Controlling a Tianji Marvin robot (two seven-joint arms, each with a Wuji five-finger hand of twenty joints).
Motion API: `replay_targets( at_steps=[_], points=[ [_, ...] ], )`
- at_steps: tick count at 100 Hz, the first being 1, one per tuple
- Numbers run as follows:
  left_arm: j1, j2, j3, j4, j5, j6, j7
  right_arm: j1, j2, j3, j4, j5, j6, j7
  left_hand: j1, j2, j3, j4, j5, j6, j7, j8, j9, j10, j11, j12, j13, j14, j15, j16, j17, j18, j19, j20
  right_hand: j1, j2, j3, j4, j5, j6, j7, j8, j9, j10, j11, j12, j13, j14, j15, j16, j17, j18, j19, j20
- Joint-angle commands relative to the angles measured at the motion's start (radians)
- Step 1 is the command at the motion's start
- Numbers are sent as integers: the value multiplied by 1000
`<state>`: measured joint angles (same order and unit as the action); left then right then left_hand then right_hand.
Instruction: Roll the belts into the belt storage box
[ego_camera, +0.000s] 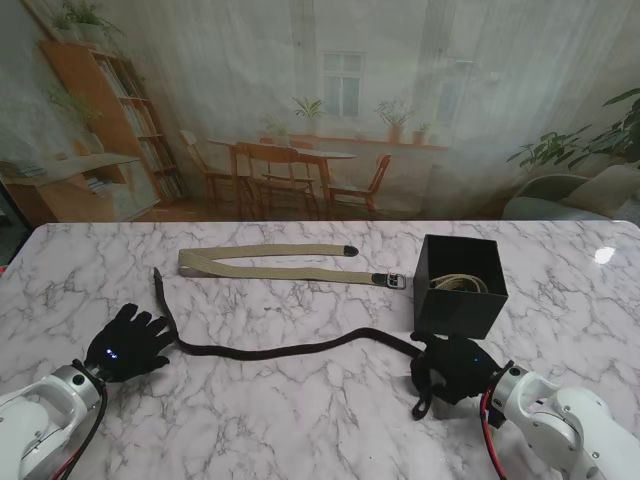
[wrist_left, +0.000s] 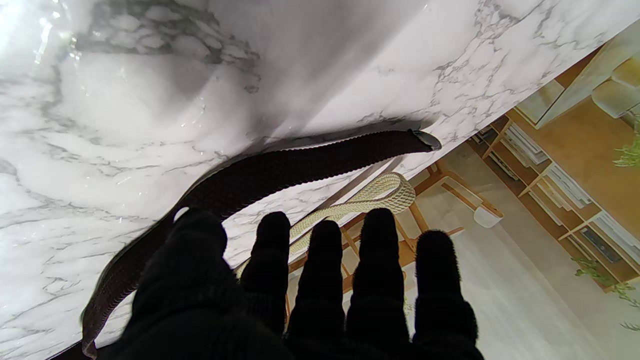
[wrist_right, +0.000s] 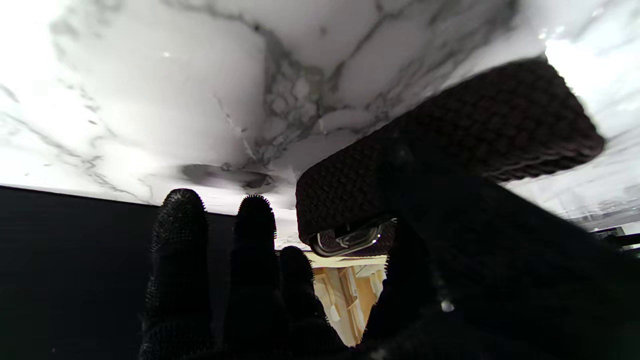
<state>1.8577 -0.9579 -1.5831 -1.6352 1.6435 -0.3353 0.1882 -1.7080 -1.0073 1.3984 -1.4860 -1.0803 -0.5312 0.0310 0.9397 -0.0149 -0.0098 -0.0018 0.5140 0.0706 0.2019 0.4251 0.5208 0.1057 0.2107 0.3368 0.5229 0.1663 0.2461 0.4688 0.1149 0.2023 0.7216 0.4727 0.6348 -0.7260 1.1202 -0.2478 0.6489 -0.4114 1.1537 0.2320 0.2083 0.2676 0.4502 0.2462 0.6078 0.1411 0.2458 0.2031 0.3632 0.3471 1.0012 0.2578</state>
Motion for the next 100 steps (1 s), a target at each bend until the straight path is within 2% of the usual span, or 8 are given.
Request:
replay_targets(
  at_steps=[1, 17, 32, 44, 67, 80, 87, 100],
  points=[
    [3, 1, 1, 1, 2, 2, -11, -8, -3, -4, -2, 7, 16, 7, 16, 41, -12, -13, -8, 25, 12, 7, -49, 32, -10, -14, -22, 19, 16, 10, -19, 40, 3, 2, -30, -9, -8, -29, 98, 167, 142, 2, -15, 51, 33, 10, 46, 16, 0, -6, 33, 25, 16, -8],
    [3, 1, 1, 1, 2, 2, -11, -8, -4, -11, -2, 9, 35, 4, 13, 41, -12, -13, -7, 25, 13, 8, -57, 33, -12, -17, -29, 19, 13, 9, -25, 40, -2, 1, -27, 2, -10, -31, 87, 224, 170, -17, 97, 50, 38, 9, 148, -21, 92, 71, 74, 2, 111, 42],
    [3, 1, 2, 1, 2, 1, -12, -10, -5, -16, 0, -14, 50, -26, 10, 41, -12, -13, -5, 23, 14, 10, -60, 33, -14, -19, -32, 19, 12, 8, -26, 40, -6, 0, -45, 36, -23, -34, 42, 204, 195, -6, 474, -103, -20, -2, 228, -75, 113, 141, 21, 36, 118, 142],
    [2, 1, 3, 1, 1, 2, -14, -10, -9, -21, 9, -8, 58, -57, 9, 41, -12, -14, -4, 22, 15, 12, -61, 32, -14, -20, -31, 19, 12, 8, -26, 41, -6, 1, -43, 50, -38, -32, 19, 185, 206, -1, 669, -250, 109, 68, 226, -97, 108, 160, -12, 55, 78, 152],
    [1, 1, 5, 4, -2, 2, -9, -4, -16, -29, 34, -14, 52, -143, 9, 42, -11, -13, -4, 22, 15, 14, -63, 34, -14, -20, -32, 18, 12, 8, -25, 40, -7, 3, -49, 52, -49, -31, 5, 146, 195, 11, 896, -285, 284, 226, 314, -137, 149, 184, 28, 29, 81, 160],
    [-1, 1, 6, 5, -3, 1, -9, 2, -18, -36, 51, -22, 46, -192, 9, 41, -11, -14, -5, 23, 14, 14, -61, 32, -13, -20, -30, 18, 14, 8, -24, 39, -7, 4, -31, 62, -45, -28, -86, 164, 5, 71, 1014, -323, 354, 236, 411, -175, 195, 221, 85, -15, 121, 167],
    [-1, 1, 6, 6, -3, 0, -8, 5, -18, -39, 58, -26, 41, -207, 9, 41, -11, -13, -6, 24, 14, 14, -61, 31, -13, -20, -30, 19, 13, 8, -24, 39, -8, 4, -65, 84, -11, 2, -134, 221, -306, 142, 1055, -336, 370, 210, 449, -192, 202, 243, 106, -28, 141, 158],
    [-2, 1, 6, 7, -3, -1, -3, 11, -20, -44, 70, -22, 31, -221, 11, 42, -11, -13, -7, 24, 14, 15, -59, 31, -11, -20, -29, 17, 14, 8, -23, 39, -7, 5, -61, 108, -5, 35, -447, 119, -493, 31, 1119, -311, 326, 195, 522, -174, 235, 265, 137, -9, 157, 157]
  ],
)
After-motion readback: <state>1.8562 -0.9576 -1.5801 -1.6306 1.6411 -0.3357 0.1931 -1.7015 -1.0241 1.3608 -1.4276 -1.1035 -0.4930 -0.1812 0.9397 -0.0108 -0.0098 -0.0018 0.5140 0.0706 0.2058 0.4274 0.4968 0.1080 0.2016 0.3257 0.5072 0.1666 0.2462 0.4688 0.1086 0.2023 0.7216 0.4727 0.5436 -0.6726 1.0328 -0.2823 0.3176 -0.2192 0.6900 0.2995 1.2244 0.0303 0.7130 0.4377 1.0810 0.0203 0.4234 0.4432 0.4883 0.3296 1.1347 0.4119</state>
